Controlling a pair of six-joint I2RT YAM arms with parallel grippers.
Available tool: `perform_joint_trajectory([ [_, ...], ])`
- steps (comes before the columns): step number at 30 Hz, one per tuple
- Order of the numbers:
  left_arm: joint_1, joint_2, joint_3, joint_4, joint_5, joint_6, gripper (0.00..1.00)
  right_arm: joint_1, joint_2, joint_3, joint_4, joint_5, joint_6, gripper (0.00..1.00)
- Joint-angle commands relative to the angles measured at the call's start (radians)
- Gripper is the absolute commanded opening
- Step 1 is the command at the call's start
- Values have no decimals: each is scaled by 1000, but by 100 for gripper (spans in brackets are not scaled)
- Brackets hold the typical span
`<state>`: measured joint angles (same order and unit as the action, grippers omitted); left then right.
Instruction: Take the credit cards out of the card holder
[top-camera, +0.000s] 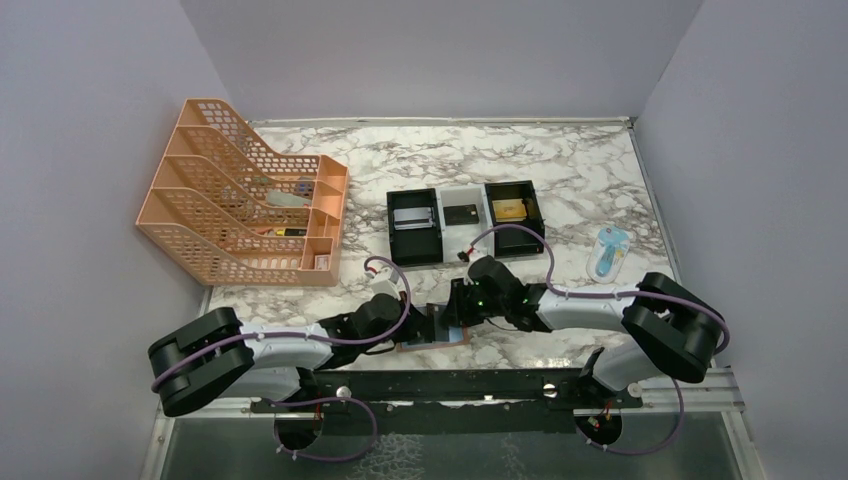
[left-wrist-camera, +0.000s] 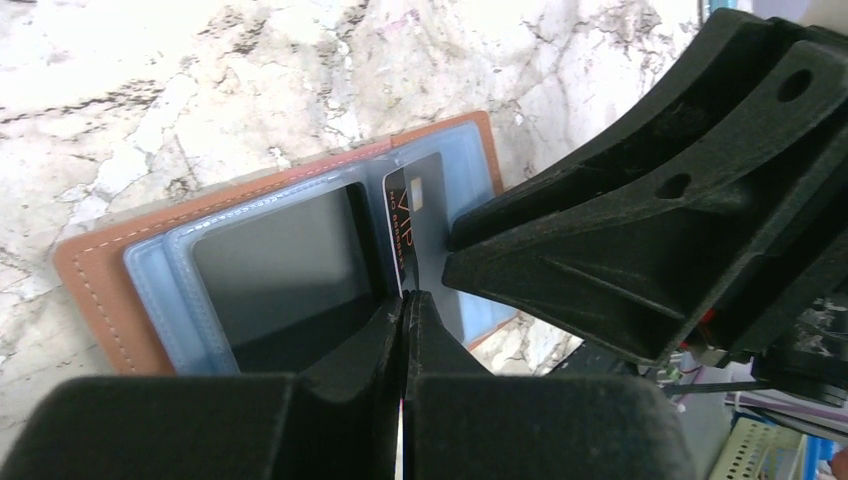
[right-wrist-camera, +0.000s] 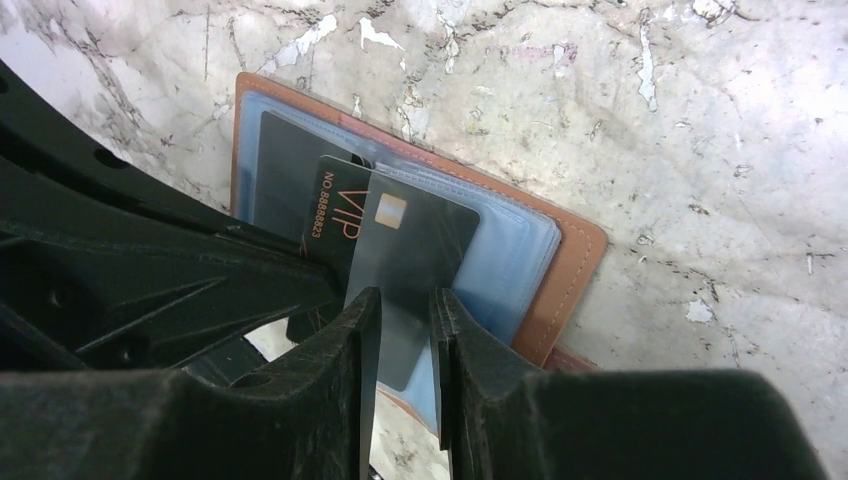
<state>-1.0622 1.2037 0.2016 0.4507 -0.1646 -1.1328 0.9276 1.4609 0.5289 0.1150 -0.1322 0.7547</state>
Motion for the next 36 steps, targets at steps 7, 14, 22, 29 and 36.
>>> perform_joint_trajectory([
  [7, -5, -111, -52, 22, -28, -28, 0, -1, -13, -29, -159, 174, -52, 26],
  [14, -5, -235, -43, -174, -78, -9, 0, -1, -81, 15, -180, 142, -98, 26],
  [22, -5, -352, -38, -302, -102, 5, 0, -1, -126, 38, -49, -104, -189, 28],
  [29, -5, -464, -62, -316, -101, -5, 0, -1, -55, 76, 36, -244, -169, 28],
  [36, -5, -547, -50, -399, -131, -16, 0, -1, 12, 125, 23, -289, -183, 27],
])
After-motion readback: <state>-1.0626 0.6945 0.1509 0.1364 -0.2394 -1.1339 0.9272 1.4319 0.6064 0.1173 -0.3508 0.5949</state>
